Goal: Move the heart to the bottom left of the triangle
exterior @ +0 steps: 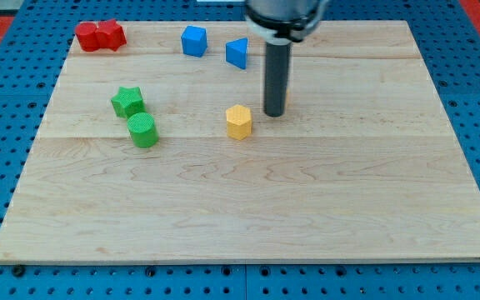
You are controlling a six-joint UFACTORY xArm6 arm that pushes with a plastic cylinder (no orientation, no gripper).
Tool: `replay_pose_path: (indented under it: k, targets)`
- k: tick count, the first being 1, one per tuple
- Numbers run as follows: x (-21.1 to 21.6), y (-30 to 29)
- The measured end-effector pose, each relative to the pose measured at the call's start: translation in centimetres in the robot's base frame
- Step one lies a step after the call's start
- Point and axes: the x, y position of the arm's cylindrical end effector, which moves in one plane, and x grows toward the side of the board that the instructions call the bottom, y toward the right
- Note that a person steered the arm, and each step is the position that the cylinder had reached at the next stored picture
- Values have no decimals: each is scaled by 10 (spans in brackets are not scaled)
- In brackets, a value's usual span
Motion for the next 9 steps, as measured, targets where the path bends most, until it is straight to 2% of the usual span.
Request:
replay_pose_path:
  k: [1,2,3,4,5,6,9]
  targets:
    - [0,23]
    - [-18,11]
    - [-26,-35]
    - [-28,-36]
    - [-29,-4]
    - [-60,-9]
    - [-73,-49]
